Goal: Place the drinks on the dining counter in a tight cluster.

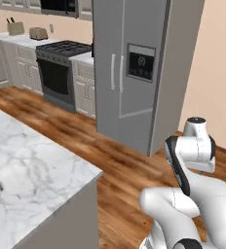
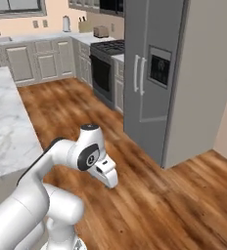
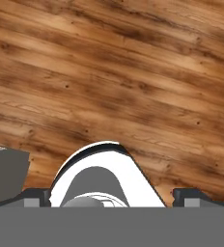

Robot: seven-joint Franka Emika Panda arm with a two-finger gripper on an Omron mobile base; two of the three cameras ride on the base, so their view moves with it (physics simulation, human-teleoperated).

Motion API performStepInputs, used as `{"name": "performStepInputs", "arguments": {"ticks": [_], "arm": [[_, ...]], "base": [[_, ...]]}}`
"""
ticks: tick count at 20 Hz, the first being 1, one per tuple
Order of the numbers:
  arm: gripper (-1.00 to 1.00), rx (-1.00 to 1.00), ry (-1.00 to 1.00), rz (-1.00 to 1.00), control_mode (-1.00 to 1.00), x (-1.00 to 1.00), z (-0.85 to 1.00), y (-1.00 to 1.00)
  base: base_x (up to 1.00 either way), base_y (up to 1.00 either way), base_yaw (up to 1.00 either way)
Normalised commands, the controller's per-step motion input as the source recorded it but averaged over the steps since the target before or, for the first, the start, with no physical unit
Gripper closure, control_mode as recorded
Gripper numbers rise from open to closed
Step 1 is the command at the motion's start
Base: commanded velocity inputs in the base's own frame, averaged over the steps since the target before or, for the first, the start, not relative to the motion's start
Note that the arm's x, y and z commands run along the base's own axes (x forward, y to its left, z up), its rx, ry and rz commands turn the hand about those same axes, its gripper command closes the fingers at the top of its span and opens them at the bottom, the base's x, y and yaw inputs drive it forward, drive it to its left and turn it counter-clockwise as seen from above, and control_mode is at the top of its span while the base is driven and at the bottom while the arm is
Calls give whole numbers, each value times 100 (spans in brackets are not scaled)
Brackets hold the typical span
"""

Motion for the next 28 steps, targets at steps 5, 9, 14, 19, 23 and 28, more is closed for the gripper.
{"name": "performStepInputs", "arguments": {"ticks": [5, 9, 14, 19, 23, 28], "arm": [[-100, 0, 0, 0, 100, 0, 0, 0], [-100, 0, 0, 0, 100, 0, 0, 0], [-100, 0, 0, 0, 100, 0, 0, 0], [-100, 0, 0, 0, 100, 0, 0, 0], [-100, 0, 0, 0, 100, 0, 0, 0], [-100, 0, 0, 0, 100, 0, 0, 0]], "base": [[79, -25, 28], [79, -17, 34], [79, -15, 37], [79, -27, 26], [76, -48, 3], [83, -33, 10]]}}
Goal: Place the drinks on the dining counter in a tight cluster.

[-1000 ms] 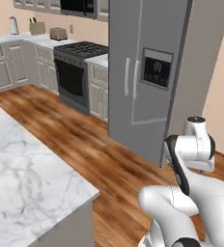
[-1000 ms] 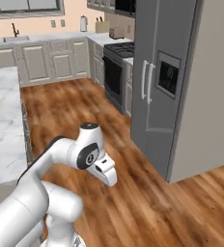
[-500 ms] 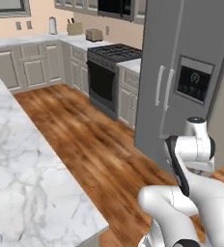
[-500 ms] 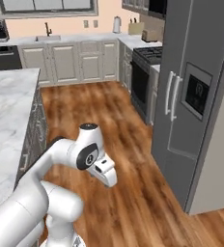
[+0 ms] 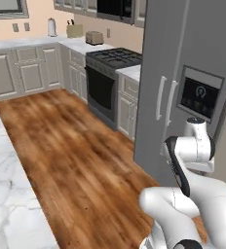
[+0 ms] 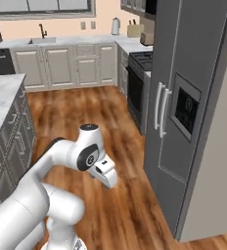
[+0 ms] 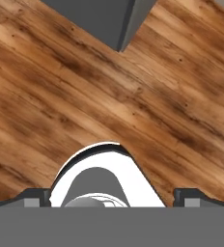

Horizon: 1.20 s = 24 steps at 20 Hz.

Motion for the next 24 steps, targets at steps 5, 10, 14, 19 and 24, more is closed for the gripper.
{"name": "performStepInputs", "arguments": {"ticks": [5, 10, 14, 19, 24], "arm": [[-100, 0, 0, 0, 100, 0, 0, 0], [-100, 0, 0, 0, 100, 0, 0, 0], [-100, 0, 0, 0, 100, 0, 0, 0], [-100, 0, 0, 0, 100, 0, 0, 0], [-100, 0, 0, 0, 100, 0, 0, 0]], "base": [[86, -17, 21], [94, -12, 16], [93, -8, 20], [92, -10, 5], [78, 0, -18]]}}
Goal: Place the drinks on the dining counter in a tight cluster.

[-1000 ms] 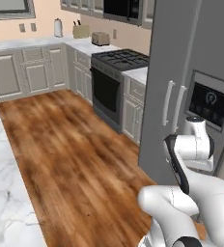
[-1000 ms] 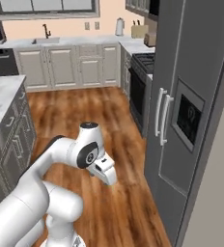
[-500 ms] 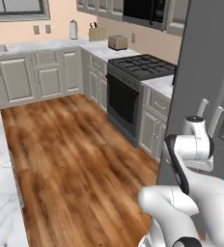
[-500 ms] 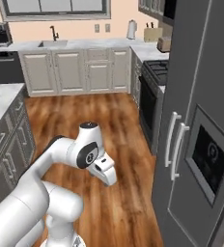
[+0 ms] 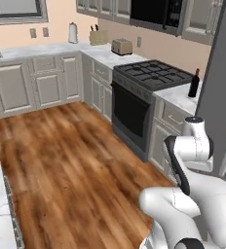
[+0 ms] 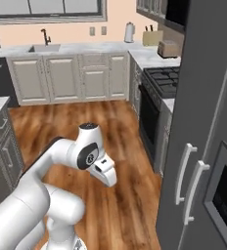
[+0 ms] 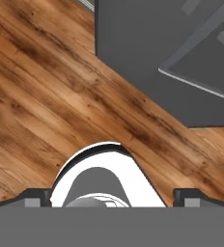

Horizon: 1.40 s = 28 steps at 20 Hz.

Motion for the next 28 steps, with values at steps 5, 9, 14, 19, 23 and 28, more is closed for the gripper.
{"name": "performStepInputs", "arguments": {"ticks": [5, 9, 14, 19, 23, 28], "arm": [[-100, 0, 0, 0, 100, 0, 0, 0], [-100, 0, 0, 0, 100, 0, 0, 0], [-100, 0, 0, 0, 100, 0, 0, 0], [-100, 0, 0, 0, 100, 0, 0, 0], [-100, 0, 0, 0, 100, 0, 0, 0], [-100, 0, 0, 0, 100, 0, 0, 0]], "base": [[70, 0, -29], [56, 0, -45], [57, 17, -49], [80, 34, -28], [76, 32, -33], [64, 32, -46]]}}
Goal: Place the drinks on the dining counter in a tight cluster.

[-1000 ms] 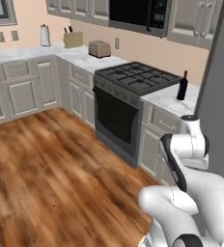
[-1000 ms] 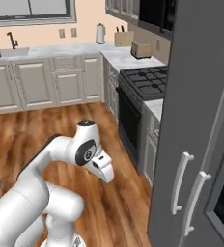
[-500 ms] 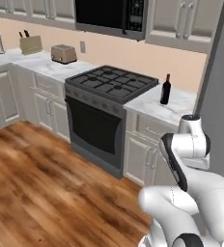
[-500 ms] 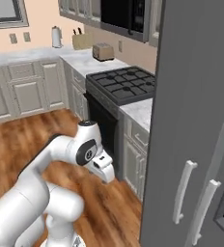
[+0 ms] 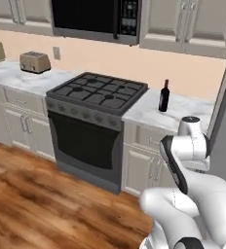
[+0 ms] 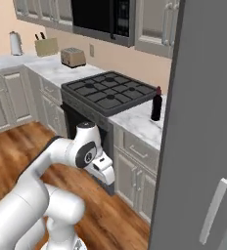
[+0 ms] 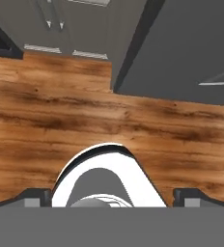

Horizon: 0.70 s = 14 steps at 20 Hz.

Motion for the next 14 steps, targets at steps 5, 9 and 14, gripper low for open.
{"name": "performStepInputs", "arguments": {"ticks": [5, 9, 14], "arm": [[-100, 0, 0, 0, 100, 0, 0, 0], [-100, 0, 0, 0, 100, 0, 0, 0], [-100, 0, 0, 0, 100, 0, 0, 0]], "base": [[67, 34, -43], [55, 34, -57], [62, 35, -49]]}}
